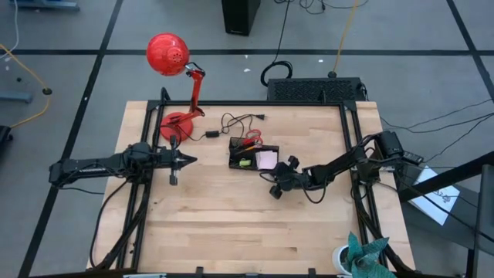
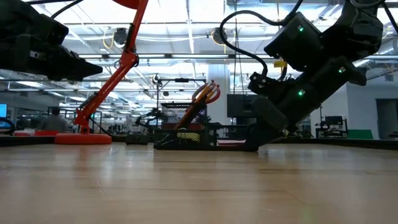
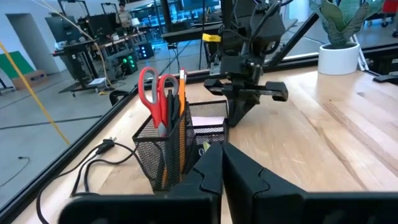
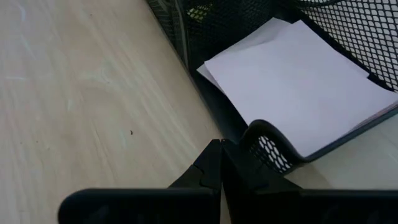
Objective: Pick and place office supplies into organizer
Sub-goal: Adjust the black desk organizer, then return to Home Position
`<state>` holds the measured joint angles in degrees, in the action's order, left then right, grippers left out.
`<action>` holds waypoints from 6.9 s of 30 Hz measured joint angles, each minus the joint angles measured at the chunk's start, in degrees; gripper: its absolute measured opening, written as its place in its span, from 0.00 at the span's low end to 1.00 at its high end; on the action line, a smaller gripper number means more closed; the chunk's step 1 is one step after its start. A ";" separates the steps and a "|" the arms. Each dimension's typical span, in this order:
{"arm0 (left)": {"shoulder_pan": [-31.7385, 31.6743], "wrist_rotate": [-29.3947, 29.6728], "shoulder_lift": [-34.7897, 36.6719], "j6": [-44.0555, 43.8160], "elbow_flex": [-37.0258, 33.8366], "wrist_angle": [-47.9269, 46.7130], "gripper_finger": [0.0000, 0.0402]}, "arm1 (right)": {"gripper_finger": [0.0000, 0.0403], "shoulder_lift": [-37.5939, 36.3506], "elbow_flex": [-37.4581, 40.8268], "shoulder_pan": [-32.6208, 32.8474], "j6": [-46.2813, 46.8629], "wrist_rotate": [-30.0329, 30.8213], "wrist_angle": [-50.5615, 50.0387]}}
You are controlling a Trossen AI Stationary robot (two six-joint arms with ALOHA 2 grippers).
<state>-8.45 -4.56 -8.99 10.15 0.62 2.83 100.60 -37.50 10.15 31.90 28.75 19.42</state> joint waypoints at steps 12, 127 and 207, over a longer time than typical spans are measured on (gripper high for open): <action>0.00 -0.07 0.00 -1.07 0.00 0.24 0.05 | 0.00 -1.56 0.04 -1.40 -0.09 1.47 -0.84; 1.46 0.11 0.00 -6.01 0.00 -1.22 0.10 | 0.00 -95.93 36.54 -4.04 -26.87 -37.86 -7.55; 1.46 0.11 0.00 -5.94 0.00 -1.14 0.10 | 0.00 -95.91 36.70 -4.04 -19.10 -37.83 -7.23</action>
<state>-6.98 -4.45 -8.99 4.21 0.62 1.69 4.69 -0.80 6.11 12.80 -9.08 12.19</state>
